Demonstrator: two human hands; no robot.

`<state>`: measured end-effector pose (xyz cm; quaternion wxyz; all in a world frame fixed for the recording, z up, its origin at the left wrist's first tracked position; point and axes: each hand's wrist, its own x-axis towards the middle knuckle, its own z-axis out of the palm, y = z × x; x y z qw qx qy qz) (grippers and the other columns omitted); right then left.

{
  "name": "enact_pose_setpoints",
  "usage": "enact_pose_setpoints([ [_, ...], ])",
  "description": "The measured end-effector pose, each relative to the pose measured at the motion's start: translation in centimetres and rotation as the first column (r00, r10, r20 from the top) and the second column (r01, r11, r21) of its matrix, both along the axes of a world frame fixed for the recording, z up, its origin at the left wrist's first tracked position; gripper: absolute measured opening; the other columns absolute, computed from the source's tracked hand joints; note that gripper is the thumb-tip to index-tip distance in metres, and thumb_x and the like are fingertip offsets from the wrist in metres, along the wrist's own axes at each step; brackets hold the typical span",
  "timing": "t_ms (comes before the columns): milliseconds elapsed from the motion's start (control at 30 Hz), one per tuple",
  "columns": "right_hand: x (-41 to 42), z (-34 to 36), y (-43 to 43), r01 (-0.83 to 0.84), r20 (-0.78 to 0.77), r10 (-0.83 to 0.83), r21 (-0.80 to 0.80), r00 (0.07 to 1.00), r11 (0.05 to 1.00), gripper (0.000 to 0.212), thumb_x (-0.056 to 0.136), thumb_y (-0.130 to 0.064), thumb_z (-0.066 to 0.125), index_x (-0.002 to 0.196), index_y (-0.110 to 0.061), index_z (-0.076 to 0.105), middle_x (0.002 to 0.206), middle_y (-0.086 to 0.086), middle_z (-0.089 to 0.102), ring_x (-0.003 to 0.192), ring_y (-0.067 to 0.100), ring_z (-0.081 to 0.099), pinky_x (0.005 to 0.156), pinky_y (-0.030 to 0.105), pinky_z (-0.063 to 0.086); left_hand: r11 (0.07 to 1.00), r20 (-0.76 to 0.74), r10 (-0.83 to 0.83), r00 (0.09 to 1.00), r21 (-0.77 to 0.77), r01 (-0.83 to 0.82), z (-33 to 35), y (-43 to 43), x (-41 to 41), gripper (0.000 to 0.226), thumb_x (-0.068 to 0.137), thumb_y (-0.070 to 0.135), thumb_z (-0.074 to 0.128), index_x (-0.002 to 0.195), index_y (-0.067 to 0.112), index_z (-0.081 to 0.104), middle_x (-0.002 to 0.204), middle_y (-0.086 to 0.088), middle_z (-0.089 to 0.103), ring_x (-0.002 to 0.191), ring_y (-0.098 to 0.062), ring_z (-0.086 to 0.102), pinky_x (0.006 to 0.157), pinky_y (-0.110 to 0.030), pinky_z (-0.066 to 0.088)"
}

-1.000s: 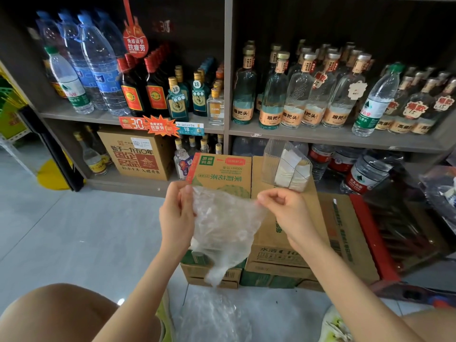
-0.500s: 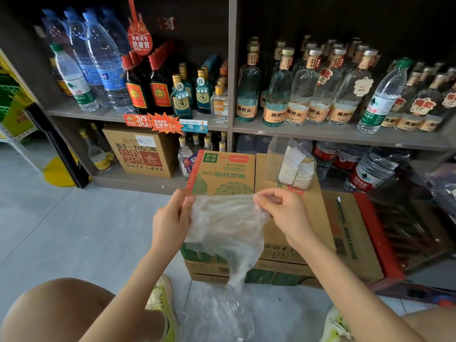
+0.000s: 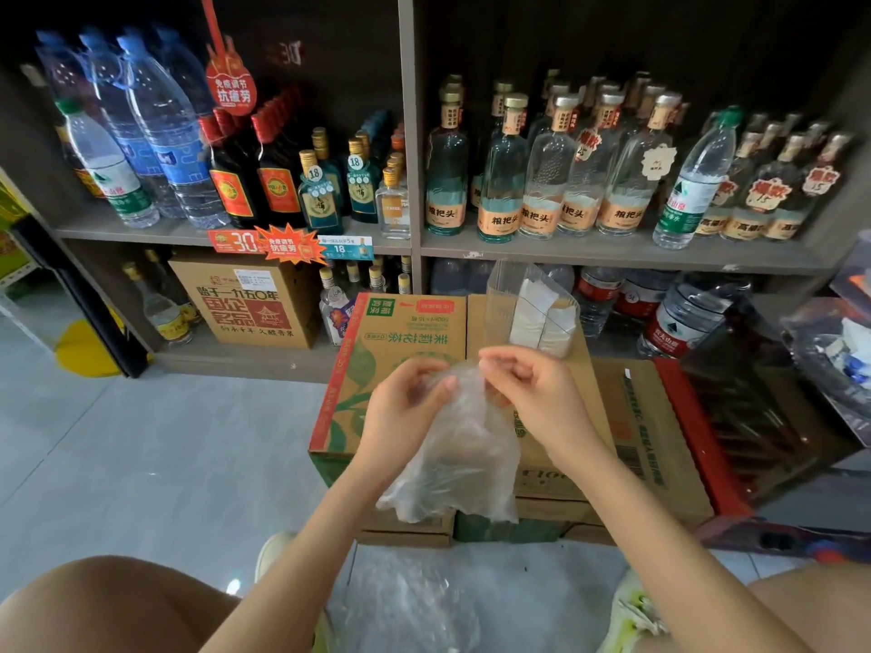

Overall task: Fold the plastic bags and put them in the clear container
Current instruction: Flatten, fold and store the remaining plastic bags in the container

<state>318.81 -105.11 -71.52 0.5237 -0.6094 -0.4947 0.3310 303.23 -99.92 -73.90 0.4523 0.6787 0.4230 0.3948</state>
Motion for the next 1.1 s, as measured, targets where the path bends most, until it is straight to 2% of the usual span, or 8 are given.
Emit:
enact_pose_setpoints([
  [133, 0.5, -1.8, -2.1, -0.141, -0.108, 0.122, -0.198, 0.987, 0.97, 0.059, 0.069, -0.055, 0.064, 0.124, -0.039, 0.048, 0.117, -0.02, 0.058, 0.109, -0.003, 0.054, 0.098, 0.025, 0.045, 0.982, 0.194, 0.086, 0.977, -0.18, -0.051, -0.2, 0.4, -0.1, 0.008, 0.089, 0.021, 0.065, 0.096, 0.022, 0.07, 0.093, 0.007, 0.072, 0.091, -0.01, 0.066, 0.079, -0.022, 0.051],
  [267, -0.7, -3.7, -2.7, -0.256, -0.134, 0.225, -0.3, 0.965, 0.919, 0.08, 0.064, -0.046, 0.077, 0.131, -0.047, 0.033, 0.12, -0.028, 0.048, 0.109, -0.012, 0.046, 0.08, 0.013, 0.042, 0.94, 0.36, 0.212, 0.909, -0.33, -0.089, 0.0, 1.1, -0.7, 0.007, 0.088, 0.021, 0.066, 0.087, 0.016, 0.07, 0.084, 0.003, 0.068, 0.082, -0.014, 0.063, 0.075, -0.031, 0.049],
  [500, -1.2, -5.2, -2.4, -0.174, 0.047, 0.193, -0.263, 0.98, 0.949, 0.029, 0.082, -0.019, 0.072, 0.096, -0.04, 0.059, 0.097, -0.012, 0.065, 0.089, 0.0, 0.058, 0.076, 0.013, 0.047, 0.891, 0.449, 0.372, 0.812, -0.419, -0.176, 0.0, 2.8, -4.7, 0.012, 0.087, 0.029, 0.065, 0.077, 0.022, 0.066, 0.078, 0.001, 0.058, 0.077, -0.016, 0.052, 0.073, -0.03, 0.04],
  [567, -0.7, -5.4, -2.5, -0.16, 0.105, 0.192, -0.258, 0.976, 0.953, 0.026, 0.082, -0.019, 0.072, 0.094, -0.039, 0.061, 0.094, -0.011, 0.066, 0.086, -0.003, 0.058, 0.08, 0.015, 0.047, 0.875, 0.431, 0.426, 0.795, -0.42, -0.24, -0.3, 3.2, -6.0, 0.015, 0.095, 0.025, 0.059, 0.081, 0.021, 0.064, 0.073, 0.004, 0.057, 0.07, -0.012, 0.051, 0.067, -0.027, 0.04],
  [733, 0.7, -4.8, -2.8, -0.188, 0.183, 0.237, -0.251, 0.954, 0.95, 0.034, 0.082, -0.011, 0.071, 0.096, -0.04, 0.062, 0.09, -0.009, 0.065, 0.082, -0.002, 0.057, 0.077, 0.013, 0.046, 0.841, 0.323, 0.503, 0.802, -0.399, -0.367, -1.3, 4.1, -8.2, 0.011, 0.095, 0.029, 0.059, 0.089, 0.021, 0.064, 0.085, 0.004, 0.059, 0.087, -0.015, 0.054, 0.083, -0.033, 0.045],
  [833, 1.3, -4.1, -2.9, -0.209, 0.231, 0.268, -0.251, 0.935, 0.945, 0.039, 0.084, -0.006, 0.068, 0.098, -0.042, 0.058, 0.092, -0.009, 0.064, 0.084, -0.004, 0.056, 0.079, 0.013, 0.045, 0.842, 0.274, 0.515, 0.812, -0.341, -0.419, -1.7, 4.2, -8.5, 0.01, 0.097, 0.024, 0.057, 0.089, 0.02, 0.062, 0.088, 0.004, 0.06, 0.09, -0.015, 0.054, 0.081, -0.029, 0.045],
  [1000, 1.8, -3.8, -2.9, -0.14, 0.42, 0.255, -0.286, 0.871, 0.948, 0.021, 0.09, -0.014, 0.061, 0.094, -0.035, 0.061, 0.093, -0.016, 0.061, 0.085, -0.004, 0.054, 0.075, 0.01, 0.041, 0.845, 0.211, 0.513, 0.832, -0.296, -0.446, -2.2, 4.3, -7.9, 0.009, 0.098, 0.023, 0.054, 0.093, 0.018, 0.06, 0.089, 0.001, 0.06, 0.085, -0.014, 0.055, 0.083, -0.033, 0.047],
  [1100, 2.0, -3.7, -2.8, -0.084, 0.313, 0.189, -0.321, 0.931, 0.943, 0.014, 0.096, -0.017, 0.052, 0.094, -0.027, 0.061, 0.097, -0.011, 0.064, 0.088, -0.002, 0.058, 0.074, 0.011, 0.043, 0.841, 0.215, 0.523, 0.825, -0.288, -0.459, -2.4, 4.3, -7.2, 0.01, 0.098, 0.023, 0.055, 0.096, 0.013, 0.059, 0.086, 0.001, 0.06, 0.083, -0.015, 0.055, 0.075, -0.028, 0.046],
])
